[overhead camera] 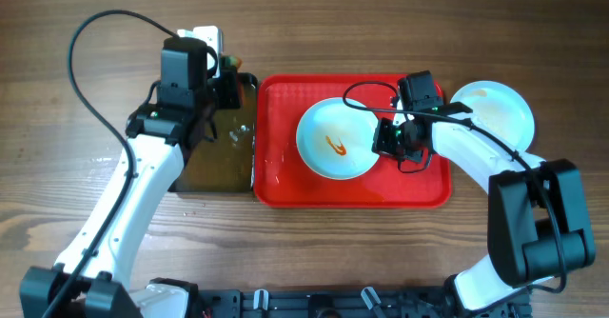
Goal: Clean dirty plates on tray and stack at the side
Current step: 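Lift the sponge from the water with the left gripper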
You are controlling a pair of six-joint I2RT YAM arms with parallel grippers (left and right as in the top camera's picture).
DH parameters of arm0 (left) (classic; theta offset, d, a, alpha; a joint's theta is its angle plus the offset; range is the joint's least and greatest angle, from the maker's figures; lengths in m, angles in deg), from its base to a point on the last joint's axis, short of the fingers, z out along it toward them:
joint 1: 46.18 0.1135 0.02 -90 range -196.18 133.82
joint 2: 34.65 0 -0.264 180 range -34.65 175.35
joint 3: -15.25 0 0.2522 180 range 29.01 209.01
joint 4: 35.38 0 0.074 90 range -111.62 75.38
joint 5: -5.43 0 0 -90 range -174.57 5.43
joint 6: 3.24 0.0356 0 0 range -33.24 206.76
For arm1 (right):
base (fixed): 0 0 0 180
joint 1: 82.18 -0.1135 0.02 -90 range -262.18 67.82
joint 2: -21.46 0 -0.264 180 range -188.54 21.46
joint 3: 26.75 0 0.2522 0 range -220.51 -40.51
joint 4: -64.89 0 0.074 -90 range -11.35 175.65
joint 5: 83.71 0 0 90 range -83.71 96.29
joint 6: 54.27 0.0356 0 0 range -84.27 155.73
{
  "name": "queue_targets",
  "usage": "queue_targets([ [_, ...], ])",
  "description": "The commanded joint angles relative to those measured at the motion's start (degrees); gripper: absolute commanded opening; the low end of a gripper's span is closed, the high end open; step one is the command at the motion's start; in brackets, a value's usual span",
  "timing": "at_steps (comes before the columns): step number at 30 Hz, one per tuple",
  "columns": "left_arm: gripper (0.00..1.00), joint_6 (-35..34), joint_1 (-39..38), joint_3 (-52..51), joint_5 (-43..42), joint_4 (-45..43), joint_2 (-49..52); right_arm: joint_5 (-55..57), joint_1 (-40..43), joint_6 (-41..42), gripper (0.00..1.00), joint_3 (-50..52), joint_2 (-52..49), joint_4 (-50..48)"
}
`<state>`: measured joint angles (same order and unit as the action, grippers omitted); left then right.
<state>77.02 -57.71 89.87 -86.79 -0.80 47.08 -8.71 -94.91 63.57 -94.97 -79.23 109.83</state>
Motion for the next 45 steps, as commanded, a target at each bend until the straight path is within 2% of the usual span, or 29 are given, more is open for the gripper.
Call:
queue_targets([
  [1, 0.04, 0.33, -0.17, 1.05, 1.7, -1.16, -3.76, -0.48, -0.39, -0.85, 0.04, 0.59, -0.96, -0.31],
  [4, 0.04, 0.33, -0.17, 1.05, 1.7, -1.57, -5.42, -0.44, -0.39, -0.98, 0.05, 0.57, -0.96, -0.39],
  [6, 0.04, 0.33, -0.17, 1.05, 1.68, -1.97, -6.29, -0.46, -0.39, -2.4, 0.2, 0.59, -0.96, -1.03],
  [10, 0.04, 0.31, -0.17, 1.05, 1.7, -2.01, -8.04, -0.46, -0.39, -2.58, 0.27, 0.59, -1.01, -1.31],
  [13, 0.04, 0.31, -0.17, 1.05, 1.7, -2.01, -9.29, -0.46, -0.39, -2.36, 0.55, 0.57, -1.01, -1.4],
  [16, 0.04, 0.31, -0.17, 1.05, 1.68, -1.99, -10.4, -0.48, -0.39, -2.14, 0.92, 0.59, -1.01, -1.4],
  [17, 0.04, 0.31, -0.17, 1.05, 1.68, -1.97, -10.49, -0.5, -0.39, -2.14, 1.0, 0.59, -1.01, -1.4],
  [22, 0.04, 0.31, -0.17, 1.03, 1.7, -0.63, -10.49, -0.48, -0.39, -2.14, 0.99, 0.59, -1.11, -1.6],
  [23, 0.04, 0.31, -0.17, 1.03, 1.68, -0.46, -10.49, -0.46, -0.39, -2.14, 0.91, 0.59, -1.11, -1.6],
  [25, 0.04, 0.31, -0.17, 1.03, 1.68, -0.44, -10.49, -0.48, -0.39, -2.12, 0.52, 0.59, -1.11, -1.55],
  [34, 0.04, 0.28, -0.17, 1.03, 1.68, 1.57, -10.49, -0.46, -0.61, 0.9, 0.1, 0.59, -1.11, -0.22],
  [36, 0.04, 0.28, -0.2, 1.03, 1.68, 2.78, -10.49, -0.44, -0.61, 1.2, 0.05, 0.59, -1.11, -0.2],
  [38, 0.04, -0.39, -0.2, 0.98, 1.64, 4.63, -10.47, -0.44, -0.61, 1.29, 0.04, 0.59, -1.11, -0.26],
  [41, 0.04, -5.16, -0.24, 0.96, 1.11, 5.99, -10.01, -0.48, -0.74, 1.2, 0.04, 0.59, -1.11, -0.24],
  [45, 0.04, -15.74, -0.59, 0.96, -11.21, 7.34, -2.01, -0.46, -2.38, 1.2, 0.04, 0.59, -1.11, -0.55],
])
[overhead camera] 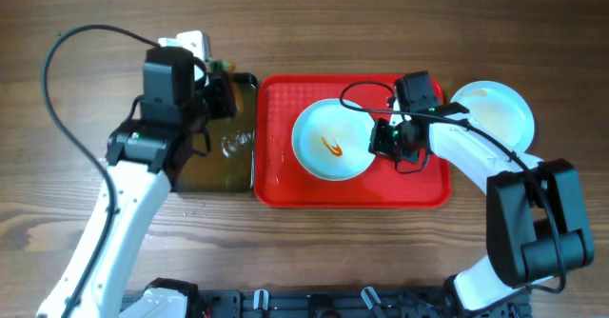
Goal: Clean dirty plates on tray and stack at the side
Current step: 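Lift the sponge from the water with the left gripper, then scrub the sauced plate with the sponge in the left gripper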
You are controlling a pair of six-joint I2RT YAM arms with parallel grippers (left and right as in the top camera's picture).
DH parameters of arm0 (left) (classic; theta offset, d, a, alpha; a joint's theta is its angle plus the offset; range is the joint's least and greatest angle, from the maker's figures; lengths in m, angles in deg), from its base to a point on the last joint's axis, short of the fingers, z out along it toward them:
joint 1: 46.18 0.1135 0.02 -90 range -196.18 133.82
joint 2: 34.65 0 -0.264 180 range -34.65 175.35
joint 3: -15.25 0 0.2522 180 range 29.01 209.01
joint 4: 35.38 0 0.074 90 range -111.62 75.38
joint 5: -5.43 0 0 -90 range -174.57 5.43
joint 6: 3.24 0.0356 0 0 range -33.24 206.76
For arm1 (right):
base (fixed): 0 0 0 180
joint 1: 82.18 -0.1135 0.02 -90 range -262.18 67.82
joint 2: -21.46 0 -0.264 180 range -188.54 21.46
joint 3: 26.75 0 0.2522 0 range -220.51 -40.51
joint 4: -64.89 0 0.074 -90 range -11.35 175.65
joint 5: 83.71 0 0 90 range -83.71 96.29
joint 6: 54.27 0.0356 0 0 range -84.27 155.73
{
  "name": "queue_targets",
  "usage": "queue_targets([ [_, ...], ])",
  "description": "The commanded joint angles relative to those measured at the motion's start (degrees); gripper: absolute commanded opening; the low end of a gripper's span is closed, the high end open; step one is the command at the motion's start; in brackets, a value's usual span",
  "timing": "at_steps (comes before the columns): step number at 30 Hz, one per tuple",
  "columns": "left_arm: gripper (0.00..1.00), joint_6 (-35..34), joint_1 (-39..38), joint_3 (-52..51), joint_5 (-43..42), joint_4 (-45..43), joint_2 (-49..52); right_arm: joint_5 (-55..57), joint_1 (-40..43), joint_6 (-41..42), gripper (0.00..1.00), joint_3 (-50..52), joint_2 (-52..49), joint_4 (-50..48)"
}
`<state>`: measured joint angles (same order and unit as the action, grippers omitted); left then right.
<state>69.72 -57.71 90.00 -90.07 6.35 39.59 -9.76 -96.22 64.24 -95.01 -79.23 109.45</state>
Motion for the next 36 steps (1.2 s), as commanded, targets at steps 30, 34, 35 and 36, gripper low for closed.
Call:
queue_targets([
  [30, 0.04, -8.59, -17.75, 0.81, -8.17, -13.99, 38.56, 0.61, -1.33, -0.04, 0.04, 0.63, -1.11, -0.09],
  [34, 0.04, -8.59, -14.14, 0.81, -6.4, -13.97, 34.77, 0.61, -1.33, -0.02, 0.04, 0.63, -1.11, -0.11],
  [35, 0.04, -8.57, -13.7, 0.81, -6.62, -13.7, 33.38, 0.61, -1.33, -0.04, 0.04, 0.63, -1.11, -0.11],
  [36, 0.04, -7.21, -13.64, 0.81, -7.43, -13.25, 31.76, 0.61, -1.33, -0.04, 0.04, 0.63, -1.11, -0.09],
])
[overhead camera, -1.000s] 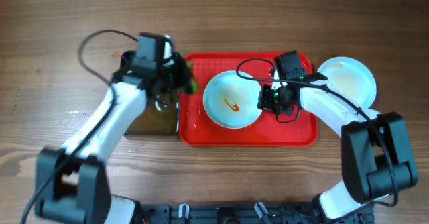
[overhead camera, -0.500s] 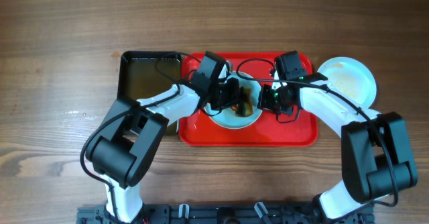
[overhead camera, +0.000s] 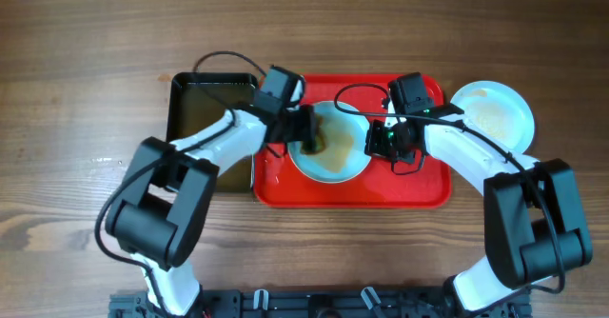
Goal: Clean dirty plates on tray and stack at the side
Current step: 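Scrub the sauced plate with the sponge in the left gripper, then dip and rinse the sponge in the black tray water, left gripper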
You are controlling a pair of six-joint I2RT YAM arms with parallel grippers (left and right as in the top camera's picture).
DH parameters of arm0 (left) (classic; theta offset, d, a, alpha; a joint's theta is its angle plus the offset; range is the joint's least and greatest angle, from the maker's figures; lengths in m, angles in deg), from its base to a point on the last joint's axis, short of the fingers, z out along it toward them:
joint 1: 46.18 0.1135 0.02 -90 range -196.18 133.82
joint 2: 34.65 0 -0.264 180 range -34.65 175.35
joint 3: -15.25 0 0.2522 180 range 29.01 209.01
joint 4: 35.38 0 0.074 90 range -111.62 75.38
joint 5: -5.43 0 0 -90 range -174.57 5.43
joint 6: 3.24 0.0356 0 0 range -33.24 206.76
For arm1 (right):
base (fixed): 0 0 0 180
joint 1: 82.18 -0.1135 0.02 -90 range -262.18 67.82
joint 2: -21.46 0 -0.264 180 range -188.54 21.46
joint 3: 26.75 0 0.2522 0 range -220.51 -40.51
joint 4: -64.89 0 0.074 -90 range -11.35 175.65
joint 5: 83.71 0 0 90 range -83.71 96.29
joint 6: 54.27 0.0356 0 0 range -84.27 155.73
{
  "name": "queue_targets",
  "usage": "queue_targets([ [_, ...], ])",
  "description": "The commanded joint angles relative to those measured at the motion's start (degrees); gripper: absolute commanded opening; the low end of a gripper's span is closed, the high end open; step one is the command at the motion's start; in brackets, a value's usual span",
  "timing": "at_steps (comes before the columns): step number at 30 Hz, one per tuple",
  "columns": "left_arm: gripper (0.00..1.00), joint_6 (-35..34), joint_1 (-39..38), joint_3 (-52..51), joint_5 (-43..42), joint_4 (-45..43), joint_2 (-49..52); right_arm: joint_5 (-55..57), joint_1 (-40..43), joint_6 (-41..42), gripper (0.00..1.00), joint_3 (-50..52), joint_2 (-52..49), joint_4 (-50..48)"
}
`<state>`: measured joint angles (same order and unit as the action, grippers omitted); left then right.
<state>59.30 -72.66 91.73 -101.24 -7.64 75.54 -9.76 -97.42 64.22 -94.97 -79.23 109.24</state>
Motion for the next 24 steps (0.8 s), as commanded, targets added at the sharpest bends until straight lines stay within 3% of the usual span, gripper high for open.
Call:
queue_targets([
  [1, 0.04, 4.85, 1.22, -0.92, 3.26, 1.84, -6.8, 0.61, -0.13, -0.02, 0.04, 0.59, -1.11, 0.15],
  [5, 0.06, 10.82, 2.27, -0.92, 8.28, 7.69, -17.7, 0.61, -0.13, -0.02, 0.04, 0.59, -1.11, 0.15],
  [8, 0.07, 10.8, 5.2, -0.92, 15.74, 11.8, -21.31, 0.61, -0.13, -0.02, 0.04, 0.59, -1.11, 0.15],
  [12, 0.07, 10.82, 12.26, -1.11, 17.22, 18.4, -19.47, 0.61, -0.13, -0.02, 0.04, 0.59, -1.11, 0.13],
  [16, 0.04, 11.3, 16.52, -3.72, 17.14, 18.86, -13.38, 0.61, -0.13, -0.02, 0.04, 0.59, -1.11, 0.15],
  [19, 0.04, 17.25, 16.52, -3.74, 11.43, 18.51, -8.13, 0.61, -0.13, -0.02, 0.04, 0.59, -1.11, 0.15],
  [20, 0.2, 18.29, 16.55, -3.74, 11.39, 18.69, -6.78, 0.59, -0.13, 0.0, 0.04, 0.59, -1.11, 0.17],
  [21, 0.51, 18.27, 16.55, -3.74, 11.78, 18.62, -5.79, 0.59, -0.13, -0.04, 0.04, 0.59, -1.11, 0.17],
  [24, 0.62, 18.25, 16.55, -3.74, 14.53, 18.21, -4.85, 0.61, -0.13, -0.02, 0.04, 0.59, -1.11, 0.2],
])
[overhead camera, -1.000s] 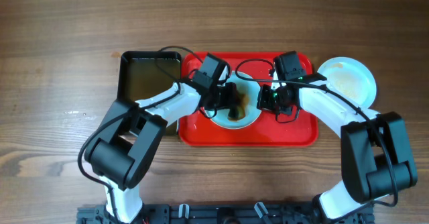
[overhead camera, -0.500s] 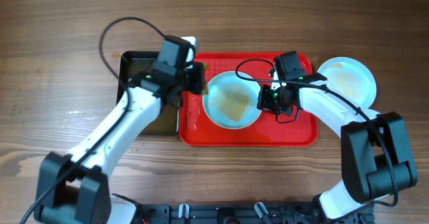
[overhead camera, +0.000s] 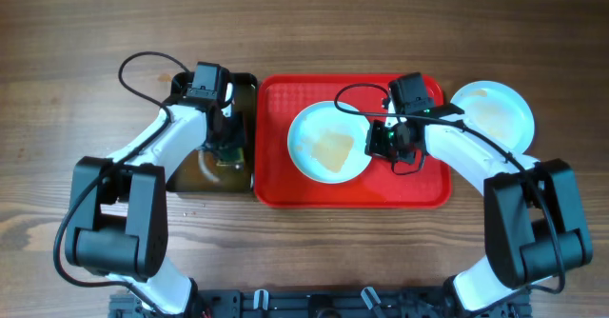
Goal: Clean dirty plates on tray and stack at the side
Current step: 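Dip and rinse the sponge in the black tray water, left gripper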
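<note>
A white plate [overhead camera: 328, 147] lies on the red tray [overhead camera: 276, 180], with a pale yellowish smear across its middle. My right gripper [overhead camera: 379, 143] is shut on the plate's right rim. A second white plate [overhead camera: 493, 111], faintly stained, rests on the table just right of the tray. My left gripper [overhead camera: 225, 154] is down inside the dark basin [overhead camera: 186, 170] left of the tray. It is shut on a small greenish sponge, which its fingers mostly hide.
The basin of dark liquid touches the tray's left edge. Both arms' cables loop above the tray and the basin. Bare wooden table [overhead camera: 76, 51] surrounds everything.
My left gripper has moved with the sponge from the middle of the plate back to the basin. The plate's middle now shows a lighter yellowish smear. The right gripper has stayed on the rim.
At first the plate carried an orange streak while my left gripper was at the basin and the right held the plate's rim. Later the left gripper pressed the sponge on the plate's middle. Now it is back in the basin and the streak is a pale smear.
</note>
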You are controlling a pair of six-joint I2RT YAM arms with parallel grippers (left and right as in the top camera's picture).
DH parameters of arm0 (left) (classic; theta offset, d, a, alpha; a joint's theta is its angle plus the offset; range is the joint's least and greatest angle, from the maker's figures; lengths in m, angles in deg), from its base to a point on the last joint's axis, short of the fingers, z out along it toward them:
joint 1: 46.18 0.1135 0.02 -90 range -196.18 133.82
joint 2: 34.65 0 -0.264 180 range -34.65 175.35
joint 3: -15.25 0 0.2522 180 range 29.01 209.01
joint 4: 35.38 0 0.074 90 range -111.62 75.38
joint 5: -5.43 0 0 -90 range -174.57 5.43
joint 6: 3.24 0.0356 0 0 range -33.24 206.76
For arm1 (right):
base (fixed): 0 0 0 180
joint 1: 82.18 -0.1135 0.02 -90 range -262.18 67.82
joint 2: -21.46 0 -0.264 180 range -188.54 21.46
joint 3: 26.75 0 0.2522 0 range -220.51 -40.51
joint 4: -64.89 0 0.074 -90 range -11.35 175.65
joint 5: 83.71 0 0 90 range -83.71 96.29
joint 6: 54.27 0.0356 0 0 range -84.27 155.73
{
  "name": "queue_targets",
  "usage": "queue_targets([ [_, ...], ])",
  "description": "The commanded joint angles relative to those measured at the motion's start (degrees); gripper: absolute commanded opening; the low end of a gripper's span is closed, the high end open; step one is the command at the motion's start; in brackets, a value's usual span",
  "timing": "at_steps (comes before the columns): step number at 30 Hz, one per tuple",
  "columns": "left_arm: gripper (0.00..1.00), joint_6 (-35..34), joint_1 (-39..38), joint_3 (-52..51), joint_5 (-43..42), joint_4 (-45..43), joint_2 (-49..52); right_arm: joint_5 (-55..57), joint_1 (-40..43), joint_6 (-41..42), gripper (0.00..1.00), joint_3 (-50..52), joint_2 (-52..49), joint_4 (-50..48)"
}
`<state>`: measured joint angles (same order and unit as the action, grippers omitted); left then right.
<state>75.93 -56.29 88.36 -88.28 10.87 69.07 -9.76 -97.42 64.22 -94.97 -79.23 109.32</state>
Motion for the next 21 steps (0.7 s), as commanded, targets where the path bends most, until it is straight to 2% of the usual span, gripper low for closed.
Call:
queue_targets([
  [1, 0.62, 1.6, 0.17, -0.39, 2.91, -0.94, 1.62, 0.61, -0.13, 0.0, 0.04, 0.59, -1.11, 0.09],
  [4, 0.62, 1.42, 0.11, -0.44, 2.51, -3.39, 1.64, 0.59, -0.13, 0.0, 0.04, 0.59, -1.11, 0.09],
  [6, 0.57, 1.44, 0.11, -0.44, 0.44, -5.4, 1.66, 0.59, -0.13, 0.0, 0.04, 0.59, -1.11, 0.13],
  [7, 0.49, 1.42, 0.11, -0.44, -0.13, -6.49, 1.75, 0.59, -0.13, 0.0, 0.04, 0.59, -1.11, 0.11],
  [10, 0.12, 1.44, 0.11, -0.44, -1.49, -7.93, 1.77, 0.59, -0.13, 0.02, 0.04, 0.59, -1.11, 0.22],
  [11, 0.04, 1.44, 0.11, -0.44, -1.38, -8.15, 1.77, 0.59, -0.13, 0.0, 0.04, 0.59, -1.11, 0.22],
  [15, 0.04, 1.44, 1.11, 1.88, 0.37, -8.9, 1.11, 0.59, -0.13, -0.04, 0.04, 0.59, -1.11, 0.33],
  [16, 0.16, 1.42, 1.51, 2.82, 0.35, -7.72, 0.76, 0.59, -0.13, -0.02, 0.04, 0.59, -1.11, 0.31],
  [17, 0.38, 1.42, 1.49, 2.93, 0.24, -6.62, 0.63, 0.59, -0.13, 0.0, 0.04, 0.59, -1.11, 0.28],
  [18, 0.52, 1.42, 1.31, 2.91, -0.9, -4.46, 0.63, 0.59, -0.13, -0.02, 0.04, 0.59, -1.11, 0.24],
  [19, 0.57, 1.42, 1.22, 2.91, -2.23, -2.75, 0.63, 0.59, -0.13, -0.04, 0.04, 0.59, -1.11, 0.24],
  [21, 0.59, 1.42, 1.22, 2.69, -5.86, 3.67, 0.66, 0.59, -0.11, -0.02, 0.04, 0.59, -1.11, 0.24],
])
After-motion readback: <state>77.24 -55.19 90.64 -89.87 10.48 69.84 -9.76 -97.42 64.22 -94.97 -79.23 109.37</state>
